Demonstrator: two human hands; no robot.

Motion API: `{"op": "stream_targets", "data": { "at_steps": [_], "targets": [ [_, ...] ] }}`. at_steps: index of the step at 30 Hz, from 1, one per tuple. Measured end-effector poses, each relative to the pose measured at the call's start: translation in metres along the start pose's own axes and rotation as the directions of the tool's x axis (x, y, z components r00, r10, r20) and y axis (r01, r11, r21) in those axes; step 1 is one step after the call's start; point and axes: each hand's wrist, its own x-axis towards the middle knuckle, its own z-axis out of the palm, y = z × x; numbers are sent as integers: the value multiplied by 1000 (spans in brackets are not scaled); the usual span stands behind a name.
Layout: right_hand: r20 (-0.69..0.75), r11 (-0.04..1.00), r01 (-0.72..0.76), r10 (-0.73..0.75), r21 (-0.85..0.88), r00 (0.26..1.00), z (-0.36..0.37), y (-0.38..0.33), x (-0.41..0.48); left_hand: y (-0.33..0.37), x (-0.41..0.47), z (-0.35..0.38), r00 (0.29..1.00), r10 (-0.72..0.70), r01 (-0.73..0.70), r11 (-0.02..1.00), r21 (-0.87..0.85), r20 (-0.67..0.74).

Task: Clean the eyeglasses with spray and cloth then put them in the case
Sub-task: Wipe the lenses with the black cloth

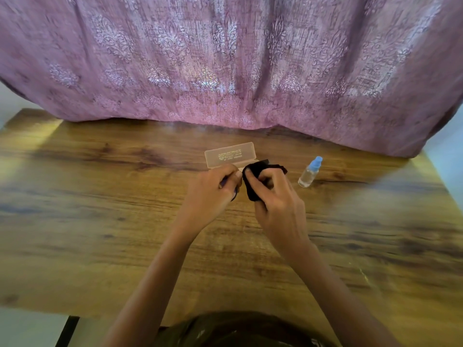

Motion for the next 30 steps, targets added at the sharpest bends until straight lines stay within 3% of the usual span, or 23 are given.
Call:
{"op": "stream_targets", "data": {
  "at_steps": [7,21,30],
  "targets": [
    [-53,997,-79,79,-9,995,-4,11,8,-3,0,-2,1000,-1,1,1000,20,-26],
    [2,999,13,-13,52,1000,5,-5,-10,-11,4,-7,998,-36,37,999,33,-44],
    [-29,999,-54,54,2,998,1,6,-1,-11,3,-8,998,-42,44,998,39,-48]
  ]
}}
